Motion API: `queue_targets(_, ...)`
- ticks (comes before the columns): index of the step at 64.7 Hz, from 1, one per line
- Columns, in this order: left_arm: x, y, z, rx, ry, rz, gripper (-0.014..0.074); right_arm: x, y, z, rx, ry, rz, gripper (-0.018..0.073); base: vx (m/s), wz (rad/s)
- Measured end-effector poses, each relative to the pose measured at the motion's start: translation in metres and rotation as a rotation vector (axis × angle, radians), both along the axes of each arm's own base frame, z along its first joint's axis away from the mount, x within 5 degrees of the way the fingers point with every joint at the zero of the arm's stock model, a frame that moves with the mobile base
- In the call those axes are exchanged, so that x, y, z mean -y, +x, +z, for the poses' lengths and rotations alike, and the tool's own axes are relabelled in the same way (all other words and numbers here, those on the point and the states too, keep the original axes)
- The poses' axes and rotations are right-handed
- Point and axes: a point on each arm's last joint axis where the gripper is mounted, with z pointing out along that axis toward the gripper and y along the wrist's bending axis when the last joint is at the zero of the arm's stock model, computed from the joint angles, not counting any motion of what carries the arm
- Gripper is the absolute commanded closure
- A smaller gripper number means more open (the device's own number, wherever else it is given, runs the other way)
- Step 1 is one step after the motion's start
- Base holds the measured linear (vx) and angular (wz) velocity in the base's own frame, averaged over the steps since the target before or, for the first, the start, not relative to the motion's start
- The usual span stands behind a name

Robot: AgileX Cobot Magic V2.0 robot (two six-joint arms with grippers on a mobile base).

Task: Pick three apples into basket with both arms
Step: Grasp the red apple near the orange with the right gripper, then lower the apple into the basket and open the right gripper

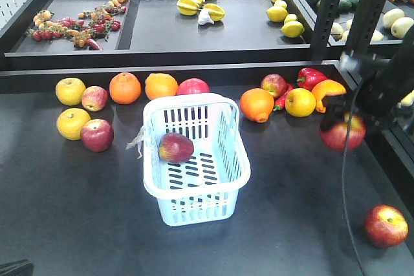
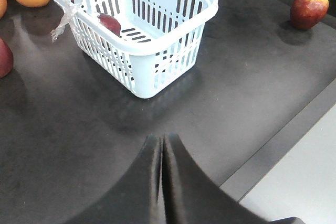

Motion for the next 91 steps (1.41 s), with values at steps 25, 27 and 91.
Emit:
queue_targets(25,0.000,0.000,0.000,0.000,0.000,0.000,0.0603,-0.135,-0.034,0.036,0.043,0.164,0.371,0.0464,0.00,0.00)
queue_targets(27,0.000,0.000,0.000,0.000,0.000,0.000,0.0603,-0.146,-0.035,0.036,0.058,0.168,0.389,0.0464,0.00,0.00)
queue_targets(91,0.000,0.000,0.000,0.000,0.000,0.000,0.0603,-0.220,-0.011,-0.046,0.142,0.152,0.415,-0.0074,0.00,0.00)
